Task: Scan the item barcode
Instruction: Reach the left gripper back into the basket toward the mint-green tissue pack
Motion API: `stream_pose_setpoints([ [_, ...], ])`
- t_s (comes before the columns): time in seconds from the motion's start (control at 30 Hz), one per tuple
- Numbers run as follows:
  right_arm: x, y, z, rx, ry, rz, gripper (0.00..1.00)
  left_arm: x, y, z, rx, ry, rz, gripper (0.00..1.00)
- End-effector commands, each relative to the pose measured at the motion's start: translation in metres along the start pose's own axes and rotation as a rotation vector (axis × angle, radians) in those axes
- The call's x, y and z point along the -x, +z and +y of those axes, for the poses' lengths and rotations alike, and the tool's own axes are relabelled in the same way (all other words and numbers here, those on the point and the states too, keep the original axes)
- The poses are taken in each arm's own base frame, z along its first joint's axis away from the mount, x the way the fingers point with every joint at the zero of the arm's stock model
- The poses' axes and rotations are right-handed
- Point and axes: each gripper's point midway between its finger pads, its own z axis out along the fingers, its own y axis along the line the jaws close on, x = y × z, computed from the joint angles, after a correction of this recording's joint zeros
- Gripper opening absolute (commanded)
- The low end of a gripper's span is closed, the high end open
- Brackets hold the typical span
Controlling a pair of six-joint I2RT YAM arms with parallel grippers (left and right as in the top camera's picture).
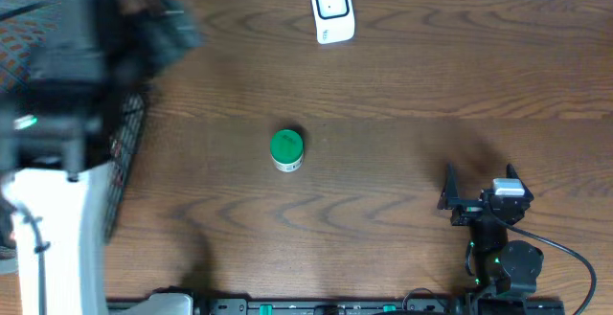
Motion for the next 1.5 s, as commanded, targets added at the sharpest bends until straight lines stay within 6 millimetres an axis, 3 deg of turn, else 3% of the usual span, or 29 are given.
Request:
stream_pose_setpoints([
  [0.0,-0.002,0.0,-0.004,-0.018,0.018,0.003,0.99,0.018,0.02,0.08,0.232,-0.069,0.018,0.98],
  [0.1,-0.002,0.0,-0.004,-0.017,0.018,0.003,0.99,0.024,0.033,0.129,0.279,-0.06,0.093,0.98],
  [0.3,-0.002,0.0,-0.004,-0.017,0.018,0.003,0.99,0.019,0.069,0.208,0.369,0.004,0.252,0.98],
  [0.5,-0.002,0.0,-0.004,-0.017,0.018,0.003,0.99,-0.011,0.119,0.256,0.405,0.076,0.437,0.98],
  [0.73,-0.002,0.0,-0.004,-0.017,0.018,0.003,0.99,-0.036,0.152,0.315,0.614,0.158,0.553,0.98],
  [1.07,-0.002,0.0,-0.004,-0.018,0.018,0.003,0.99,-0.064,0.188,0.347,0.647,0.259,0.693,0.98],
  [1.47,-0.002,0.0,-0.004,-0.017,0.018,0.003,0.99,-0.11,0.229,0.352,0.628,0.331,0.853,0.98],
])
